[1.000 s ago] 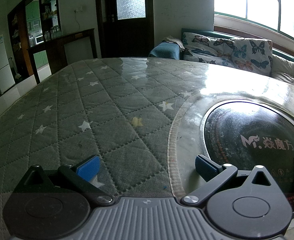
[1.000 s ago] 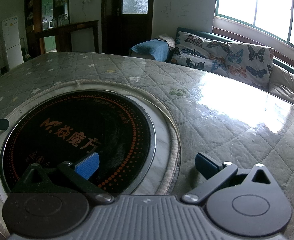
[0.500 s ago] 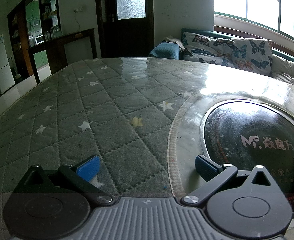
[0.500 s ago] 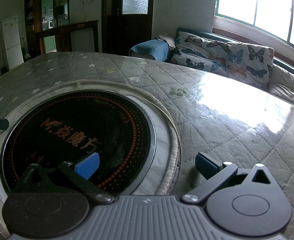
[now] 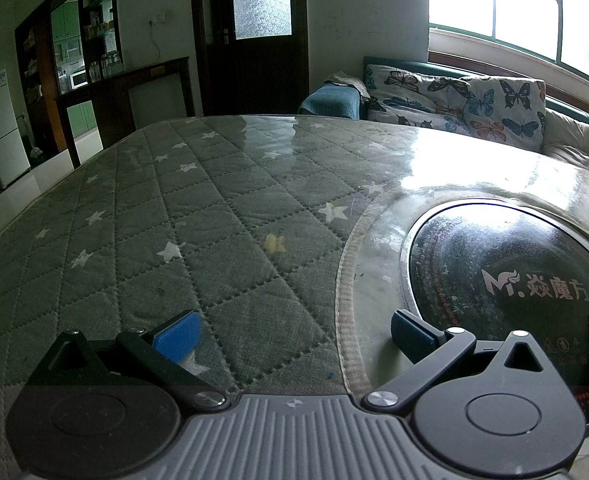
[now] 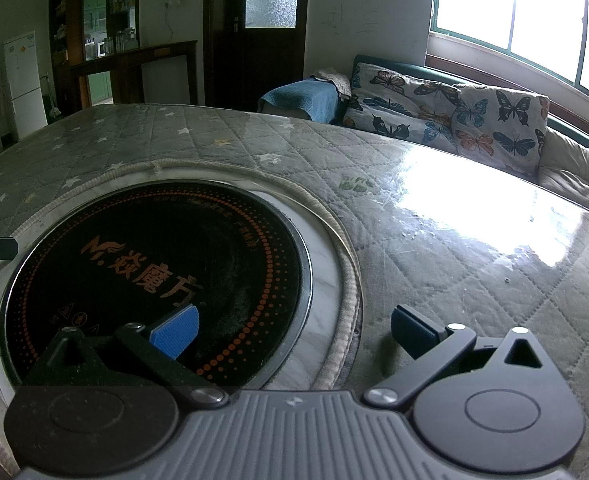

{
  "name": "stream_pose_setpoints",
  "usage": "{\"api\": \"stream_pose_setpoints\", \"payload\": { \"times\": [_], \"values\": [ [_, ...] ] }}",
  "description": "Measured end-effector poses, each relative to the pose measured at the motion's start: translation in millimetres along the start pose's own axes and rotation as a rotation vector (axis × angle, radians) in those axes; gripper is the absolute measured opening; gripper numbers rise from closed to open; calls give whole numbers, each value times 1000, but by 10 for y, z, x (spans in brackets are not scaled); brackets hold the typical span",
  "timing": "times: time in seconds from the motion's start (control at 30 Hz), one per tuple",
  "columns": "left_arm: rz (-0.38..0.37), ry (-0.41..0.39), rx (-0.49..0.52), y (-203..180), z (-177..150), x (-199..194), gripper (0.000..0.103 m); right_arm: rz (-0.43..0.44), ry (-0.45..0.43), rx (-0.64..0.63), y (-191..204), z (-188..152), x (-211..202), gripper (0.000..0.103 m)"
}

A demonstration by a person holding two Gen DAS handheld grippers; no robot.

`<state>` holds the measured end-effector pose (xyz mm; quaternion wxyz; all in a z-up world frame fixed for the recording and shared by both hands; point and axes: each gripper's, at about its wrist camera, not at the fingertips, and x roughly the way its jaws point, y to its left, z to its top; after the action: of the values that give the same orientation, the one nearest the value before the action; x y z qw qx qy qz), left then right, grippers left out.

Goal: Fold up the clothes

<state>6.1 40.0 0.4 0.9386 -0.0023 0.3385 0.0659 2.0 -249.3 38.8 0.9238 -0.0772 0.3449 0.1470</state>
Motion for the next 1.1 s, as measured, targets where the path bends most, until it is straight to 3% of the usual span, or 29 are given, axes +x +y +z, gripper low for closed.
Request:
{"api": "stream_pose_setpoints", "payload": {
  "times": [1.1],
  "values": [
    [0,0,0,0,0,1,103,0,0,0,0,0,0,103]
  ]
}}
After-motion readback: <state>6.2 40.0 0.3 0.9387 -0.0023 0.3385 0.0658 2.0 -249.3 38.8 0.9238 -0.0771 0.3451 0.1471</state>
